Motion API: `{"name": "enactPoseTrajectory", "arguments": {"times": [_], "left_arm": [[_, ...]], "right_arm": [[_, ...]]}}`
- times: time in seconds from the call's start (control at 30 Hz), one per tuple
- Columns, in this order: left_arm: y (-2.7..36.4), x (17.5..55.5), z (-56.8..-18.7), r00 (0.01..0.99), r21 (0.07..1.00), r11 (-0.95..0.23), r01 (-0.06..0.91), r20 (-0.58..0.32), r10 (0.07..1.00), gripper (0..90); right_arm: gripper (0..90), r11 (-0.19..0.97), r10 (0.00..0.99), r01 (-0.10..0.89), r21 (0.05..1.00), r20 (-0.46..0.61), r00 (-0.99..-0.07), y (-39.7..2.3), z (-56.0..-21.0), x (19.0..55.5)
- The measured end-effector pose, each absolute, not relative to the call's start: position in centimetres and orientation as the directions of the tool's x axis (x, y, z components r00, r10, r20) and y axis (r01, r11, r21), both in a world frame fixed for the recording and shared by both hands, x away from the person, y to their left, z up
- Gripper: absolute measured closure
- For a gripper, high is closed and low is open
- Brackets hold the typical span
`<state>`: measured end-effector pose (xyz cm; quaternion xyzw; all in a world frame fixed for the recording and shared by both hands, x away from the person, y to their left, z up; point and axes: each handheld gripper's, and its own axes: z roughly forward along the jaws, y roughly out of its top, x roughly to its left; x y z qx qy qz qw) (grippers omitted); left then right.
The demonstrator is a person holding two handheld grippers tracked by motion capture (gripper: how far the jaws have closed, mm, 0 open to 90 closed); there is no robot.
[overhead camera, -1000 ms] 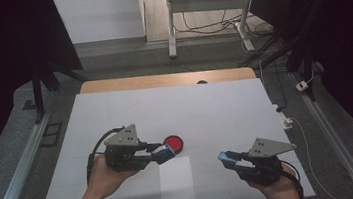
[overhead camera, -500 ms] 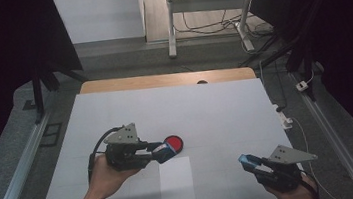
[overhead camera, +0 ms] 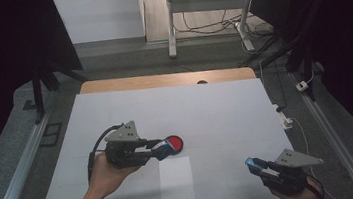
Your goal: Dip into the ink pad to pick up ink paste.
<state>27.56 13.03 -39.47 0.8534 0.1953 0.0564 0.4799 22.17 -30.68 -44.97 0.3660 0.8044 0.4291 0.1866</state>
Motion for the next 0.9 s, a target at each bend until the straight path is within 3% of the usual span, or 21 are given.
{"name": "enactPoseTrajectory", "arguments": {"times": [0.43, 0.9], "left_arm": [[11.6, 30.2, -38.8, 0.9, 0.811, -0.509, 0.288, -0.047, 0.434, 69.8], [10.2, 32.9, -41.7, 0.878, 0.789, -0.519, 0.329, -0.053, 0.475, 69.8]], "right_arm": [[68.8, 0.351, 0.751, 0.451, 0.821, 0.041, -0.659, -31.0, -45.3, 22.1], [68.7, 0.354, 0.74, 0.443, 0.824, 0.044, -0.671, -31.0, -45.2, 22.0]]}}
